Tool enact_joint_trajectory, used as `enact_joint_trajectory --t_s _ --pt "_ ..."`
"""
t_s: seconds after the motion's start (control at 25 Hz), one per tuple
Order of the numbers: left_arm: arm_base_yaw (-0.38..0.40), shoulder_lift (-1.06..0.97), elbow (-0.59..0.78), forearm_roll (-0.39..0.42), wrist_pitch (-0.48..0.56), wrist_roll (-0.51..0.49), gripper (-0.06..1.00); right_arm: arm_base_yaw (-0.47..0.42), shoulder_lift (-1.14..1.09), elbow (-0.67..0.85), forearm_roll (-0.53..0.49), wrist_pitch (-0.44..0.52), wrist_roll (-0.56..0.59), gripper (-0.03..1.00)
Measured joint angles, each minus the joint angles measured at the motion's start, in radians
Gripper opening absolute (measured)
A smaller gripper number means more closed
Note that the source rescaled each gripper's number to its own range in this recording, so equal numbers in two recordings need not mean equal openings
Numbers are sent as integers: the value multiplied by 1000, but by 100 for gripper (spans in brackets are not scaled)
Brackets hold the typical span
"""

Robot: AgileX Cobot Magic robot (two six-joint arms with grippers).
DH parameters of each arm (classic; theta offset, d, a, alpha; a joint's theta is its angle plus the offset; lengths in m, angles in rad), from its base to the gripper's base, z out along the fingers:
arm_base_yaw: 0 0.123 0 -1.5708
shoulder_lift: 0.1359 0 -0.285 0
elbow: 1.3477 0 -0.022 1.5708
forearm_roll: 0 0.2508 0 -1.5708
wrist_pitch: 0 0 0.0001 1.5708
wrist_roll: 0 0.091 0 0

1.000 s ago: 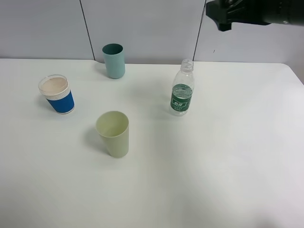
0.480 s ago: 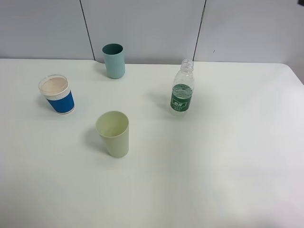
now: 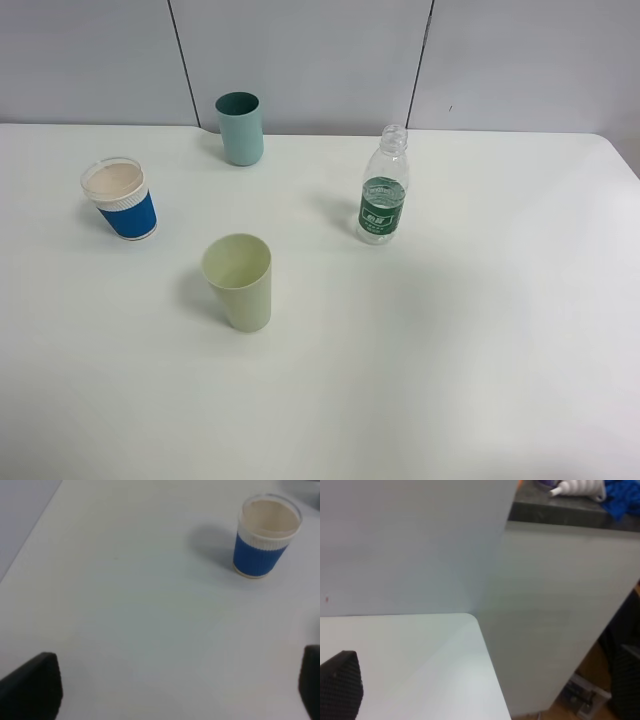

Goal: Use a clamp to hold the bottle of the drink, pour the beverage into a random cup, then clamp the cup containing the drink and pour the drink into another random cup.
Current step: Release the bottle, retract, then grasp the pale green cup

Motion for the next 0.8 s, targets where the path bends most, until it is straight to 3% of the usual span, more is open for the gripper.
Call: enact_joint_trajectory --t_s 0.36,0.64,0.8 --pt "0 0 0 0 0 0 87 0 -183 0 73 235 29 99" --pt "0 0 0 0 0 0 87 0 -364 -2 100 326 17 99" --pt "0 0 0 0 0 0 87 0 -460 -2 101 387 -61 99"
